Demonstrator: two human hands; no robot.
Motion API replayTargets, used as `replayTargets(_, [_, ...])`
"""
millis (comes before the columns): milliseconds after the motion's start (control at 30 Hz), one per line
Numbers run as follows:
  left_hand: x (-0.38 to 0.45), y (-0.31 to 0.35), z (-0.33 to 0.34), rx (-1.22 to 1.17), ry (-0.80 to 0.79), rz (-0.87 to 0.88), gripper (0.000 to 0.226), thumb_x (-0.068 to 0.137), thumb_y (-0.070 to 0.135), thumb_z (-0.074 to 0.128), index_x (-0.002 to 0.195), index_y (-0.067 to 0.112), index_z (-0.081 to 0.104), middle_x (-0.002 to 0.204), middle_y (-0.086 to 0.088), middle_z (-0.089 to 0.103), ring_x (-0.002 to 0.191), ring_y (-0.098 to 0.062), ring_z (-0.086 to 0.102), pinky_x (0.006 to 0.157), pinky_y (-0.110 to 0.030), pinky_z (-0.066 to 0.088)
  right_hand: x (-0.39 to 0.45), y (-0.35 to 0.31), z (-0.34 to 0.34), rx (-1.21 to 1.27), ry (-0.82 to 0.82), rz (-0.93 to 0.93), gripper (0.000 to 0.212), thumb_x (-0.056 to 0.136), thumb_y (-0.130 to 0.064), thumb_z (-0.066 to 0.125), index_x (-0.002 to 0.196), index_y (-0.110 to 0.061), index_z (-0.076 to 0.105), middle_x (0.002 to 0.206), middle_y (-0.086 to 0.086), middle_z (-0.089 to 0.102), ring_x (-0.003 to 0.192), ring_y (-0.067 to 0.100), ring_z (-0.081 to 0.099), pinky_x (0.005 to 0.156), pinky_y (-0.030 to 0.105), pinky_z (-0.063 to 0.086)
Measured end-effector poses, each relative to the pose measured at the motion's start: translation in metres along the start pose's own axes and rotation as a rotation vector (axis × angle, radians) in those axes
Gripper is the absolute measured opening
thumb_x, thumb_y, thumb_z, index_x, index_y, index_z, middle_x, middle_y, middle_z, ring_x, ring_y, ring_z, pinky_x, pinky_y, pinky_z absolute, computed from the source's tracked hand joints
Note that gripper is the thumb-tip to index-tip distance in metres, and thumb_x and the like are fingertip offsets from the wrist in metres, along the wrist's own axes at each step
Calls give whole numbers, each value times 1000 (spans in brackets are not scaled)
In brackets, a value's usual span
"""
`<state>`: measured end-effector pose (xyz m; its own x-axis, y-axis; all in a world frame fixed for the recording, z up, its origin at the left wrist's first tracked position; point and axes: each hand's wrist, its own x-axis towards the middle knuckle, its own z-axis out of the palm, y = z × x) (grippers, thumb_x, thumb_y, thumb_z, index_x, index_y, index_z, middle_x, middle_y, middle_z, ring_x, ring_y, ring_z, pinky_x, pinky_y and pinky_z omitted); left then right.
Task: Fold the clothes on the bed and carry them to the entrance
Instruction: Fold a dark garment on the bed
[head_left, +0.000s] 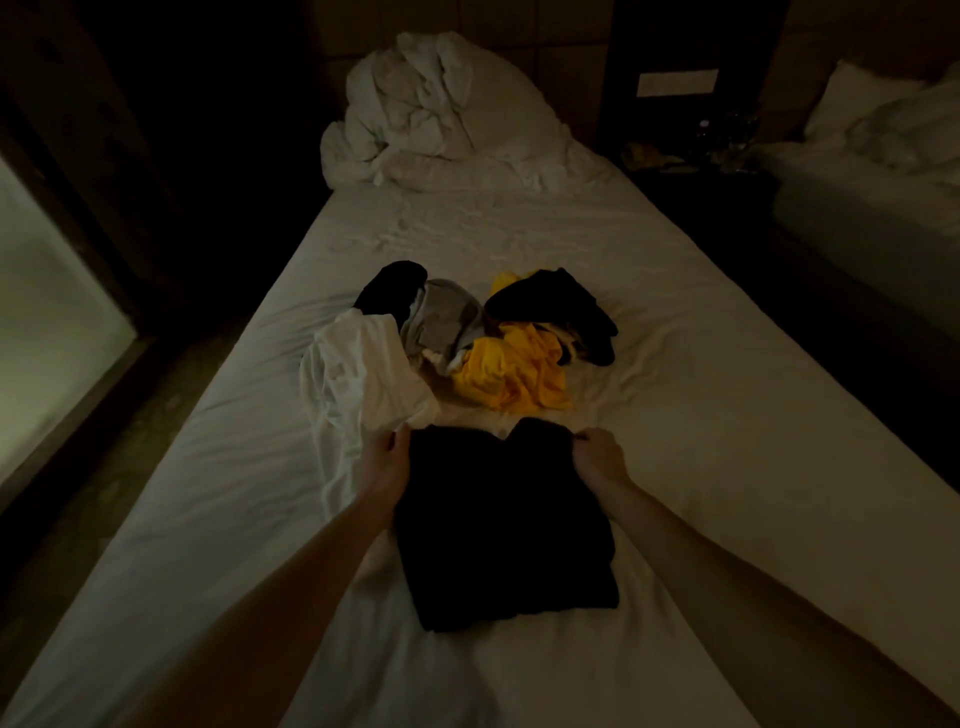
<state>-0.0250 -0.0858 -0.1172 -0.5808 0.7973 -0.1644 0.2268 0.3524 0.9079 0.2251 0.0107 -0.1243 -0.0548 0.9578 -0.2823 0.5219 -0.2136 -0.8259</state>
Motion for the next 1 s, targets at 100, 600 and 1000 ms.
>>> replayTargets(100, [10, 1, -4, 112, 34, -28, 58, 96, 56, 41, 122, 7, 55, 113, -12, 63, 105, -31, 62, 94, -43, 50, 6, 9, 0, -250, 21, 69, 36, 96, -35, 48, 112, -6, 62, 112, 11, 64, 97, 29, 62, 78, 32, 48])
replayTargets(600, [-12, -14, 13, 636, -252, 342, 45, 91, 38, 57, 133, 26, 49, 120, 5, 60, 127, -21, 46, 112, -44, 27, -12, -17, -2, 166, -444, 14, 30, 80, -4, 61, 109, -10, 67, 95, 10, 67, 83, 21, 65, 70, 30, 51])
replayTargets(1000, [-73, 22, -81, -189, -356, 158, 50, 71, -9, 75, 118, 4, 63, 114, -13, 69, 110, -25, 64, 96, -36, 51, -78, -45, -27, 443, -672, -118, 37, 84, -10, 74, 119, -4, 63, 108, 14, 70, 96, 29, 68, 78, 33, 57])
